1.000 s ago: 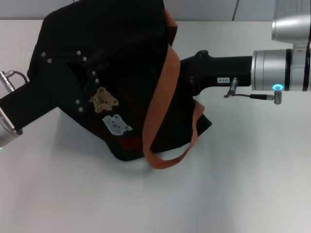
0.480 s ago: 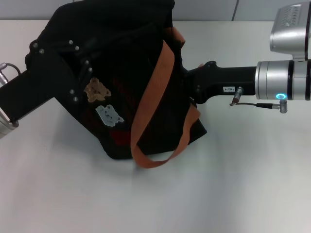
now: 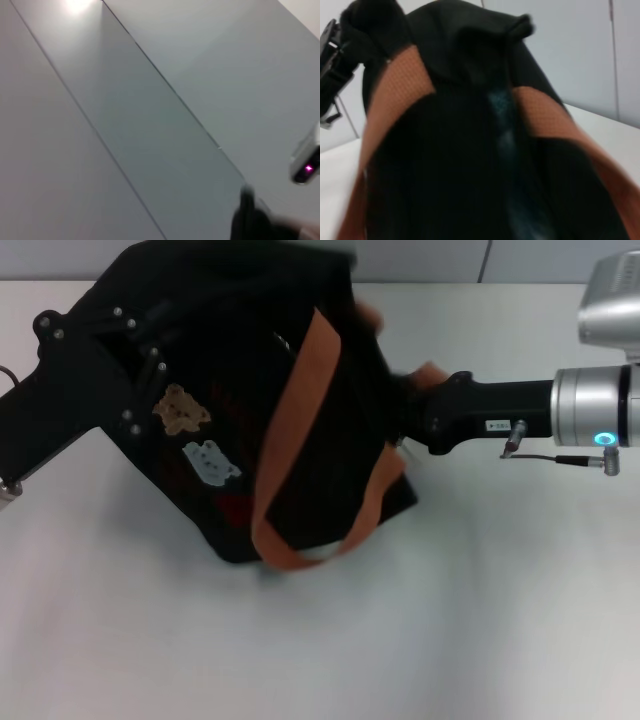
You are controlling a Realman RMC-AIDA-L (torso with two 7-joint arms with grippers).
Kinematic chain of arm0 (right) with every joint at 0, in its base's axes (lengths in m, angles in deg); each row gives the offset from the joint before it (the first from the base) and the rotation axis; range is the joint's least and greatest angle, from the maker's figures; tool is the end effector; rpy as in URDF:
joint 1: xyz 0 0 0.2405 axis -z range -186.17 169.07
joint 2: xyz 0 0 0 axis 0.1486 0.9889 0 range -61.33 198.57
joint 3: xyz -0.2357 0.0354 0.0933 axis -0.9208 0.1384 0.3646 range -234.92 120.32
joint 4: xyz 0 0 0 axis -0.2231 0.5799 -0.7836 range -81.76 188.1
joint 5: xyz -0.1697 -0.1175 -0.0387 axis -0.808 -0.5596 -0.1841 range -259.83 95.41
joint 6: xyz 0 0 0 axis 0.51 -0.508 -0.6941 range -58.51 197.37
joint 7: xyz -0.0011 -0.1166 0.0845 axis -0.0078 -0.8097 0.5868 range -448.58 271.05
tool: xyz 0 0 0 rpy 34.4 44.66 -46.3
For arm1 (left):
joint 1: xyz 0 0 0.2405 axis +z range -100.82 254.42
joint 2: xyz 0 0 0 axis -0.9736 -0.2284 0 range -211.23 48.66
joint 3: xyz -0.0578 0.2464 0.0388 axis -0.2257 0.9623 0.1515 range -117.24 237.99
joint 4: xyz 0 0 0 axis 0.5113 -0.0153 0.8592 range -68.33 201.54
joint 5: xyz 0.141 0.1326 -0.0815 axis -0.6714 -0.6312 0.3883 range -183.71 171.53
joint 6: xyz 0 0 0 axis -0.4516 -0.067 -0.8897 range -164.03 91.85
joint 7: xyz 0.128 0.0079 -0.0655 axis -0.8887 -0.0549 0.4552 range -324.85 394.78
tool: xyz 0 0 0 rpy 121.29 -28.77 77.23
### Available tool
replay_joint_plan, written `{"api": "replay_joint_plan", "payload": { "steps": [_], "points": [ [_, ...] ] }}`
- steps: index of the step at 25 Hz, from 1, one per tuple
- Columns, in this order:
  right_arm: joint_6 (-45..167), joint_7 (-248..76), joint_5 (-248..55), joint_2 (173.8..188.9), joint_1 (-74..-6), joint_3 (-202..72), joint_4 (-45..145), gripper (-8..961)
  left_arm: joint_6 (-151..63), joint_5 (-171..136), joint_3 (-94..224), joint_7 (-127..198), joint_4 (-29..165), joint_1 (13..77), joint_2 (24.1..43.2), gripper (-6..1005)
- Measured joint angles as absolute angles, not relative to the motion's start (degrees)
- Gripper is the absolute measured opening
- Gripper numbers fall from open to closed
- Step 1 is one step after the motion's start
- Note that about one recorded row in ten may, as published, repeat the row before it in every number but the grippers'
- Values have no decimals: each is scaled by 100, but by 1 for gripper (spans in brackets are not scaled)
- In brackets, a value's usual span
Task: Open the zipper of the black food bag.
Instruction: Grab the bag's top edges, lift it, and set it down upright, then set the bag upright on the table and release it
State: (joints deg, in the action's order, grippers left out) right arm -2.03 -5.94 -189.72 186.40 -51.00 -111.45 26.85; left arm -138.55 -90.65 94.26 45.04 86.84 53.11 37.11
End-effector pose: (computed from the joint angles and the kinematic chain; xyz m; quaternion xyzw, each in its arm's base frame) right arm 0.2144 0.3836 -0.0479 -0.9505 0.2152 0.1866 0.1240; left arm -0.2674 0.2895 0.0267 -0.8028 0.1838 -0.3663 0.4331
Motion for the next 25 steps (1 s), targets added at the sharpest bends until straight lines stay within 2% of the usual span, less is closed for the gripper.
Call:
{"api": "replay_joint_plan", "payload": {
  "steps": [5, 12, 20, 25],
  "points": [
    [-319, -546, -18954, 18634, -5092, -10987, 2581, 0, -13868, -9060, 9426, 4510, 8682, 5352, 3711, 69],
    [-1104, -623, -18421, 18707, -4962, -10474, 2300, 0, -13840, -9114, 9476, 4506, 8661, 5374, 3727, 69],
    [-1475, -1161, -16864, 18701, -4379, -10416, 2219, 1, -13757, -9109, 9439, 4469, 8356, 5477, 3726, 69],
    [-1472, -1450, -16432, 18709, -3971, -10168, 2316, 1, -13682, -9070, 8795, 4569, 7839, 5774, 3729, 69]
  ]
}}
